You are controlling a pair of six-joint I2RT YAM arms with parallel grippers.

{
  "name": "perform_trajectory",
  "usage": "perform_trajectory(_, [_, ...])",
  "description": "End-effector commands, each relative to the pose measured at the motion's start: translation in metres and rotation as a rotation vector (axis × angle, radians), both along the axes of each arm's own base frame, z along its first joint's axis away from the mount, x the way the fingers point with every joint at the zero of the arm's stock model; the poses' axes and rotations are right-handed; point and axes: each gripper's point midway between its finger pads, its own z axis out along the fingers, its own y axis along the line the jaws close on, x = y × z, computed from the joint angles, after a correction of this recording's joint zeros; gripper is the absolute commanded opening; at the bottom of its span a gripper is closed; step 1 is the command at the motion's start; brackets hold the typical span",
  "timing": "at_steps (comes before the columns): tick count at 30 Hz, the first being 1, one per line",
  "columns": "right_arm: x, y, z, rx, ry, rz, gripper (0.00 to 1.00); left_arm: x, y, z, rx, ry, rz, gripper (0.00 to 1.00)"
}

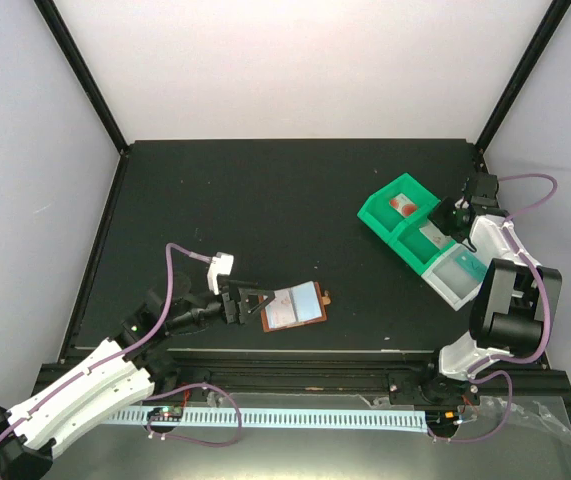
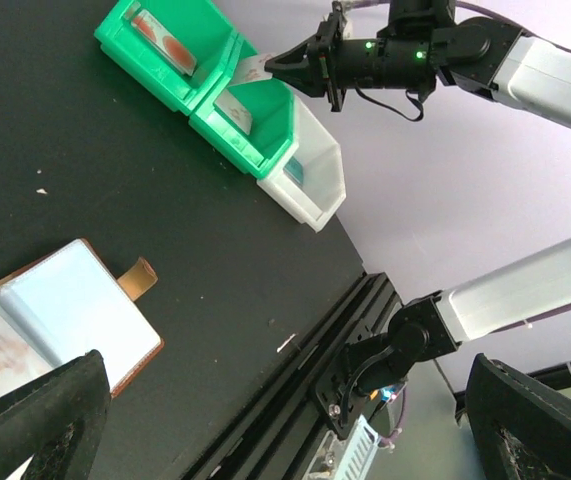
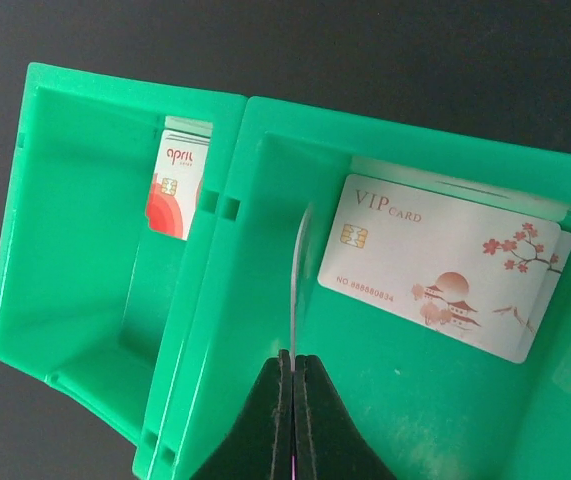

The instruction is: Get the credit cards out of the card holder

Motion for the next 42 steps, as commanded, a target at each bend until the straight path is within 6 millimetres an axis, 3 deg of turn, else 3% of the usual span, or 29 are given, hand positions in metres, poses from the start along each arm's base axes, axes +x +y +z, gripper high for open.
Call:
perform_trajectory(1, [0.019, -0.007, 0.008, 0.007, -0.052, -0.016, 0.01, 0.003, 0.006, 0.001, 0.012, -0.017, 0.033, 0.99])
perform_trajectory(11, [0.033, -0.002, -0.006, 0.046, -0.047, 0.030, 0.01, 0.005, 0.008, 0.001, 0.017, -0.032, 0.051, 0.99])
perform_trajectory(21, [0.029, -0.007, -0.013, 0.035, -0.025, 0.032, 0.02, 0.006, 0.009, -0.001, 0.022, -0.032, 0.054, 0.99])
perform_trajectory(27, [0.027, -0.012, -0.015, 0.026, -0.007, 0.022, 0.14, 0.006, 0.009, -0.001, 0.020, -0.032, 0.055, 0.99])
perform_trajectory(37, [0.023, -0.021, -0.006, -0.018, 0.003, -0.010, 0.18, 0.007, 0.009, -0.003, 0.023, -0.026, 0.057, 0.99])
perform_trajectory(42, [0.017, -0.028, 0.000, -0.042, 0.024, -0.058, 0.25, 0.007, 0.009, -0.006, 0.026, -0.019, 0.059, 0.99])
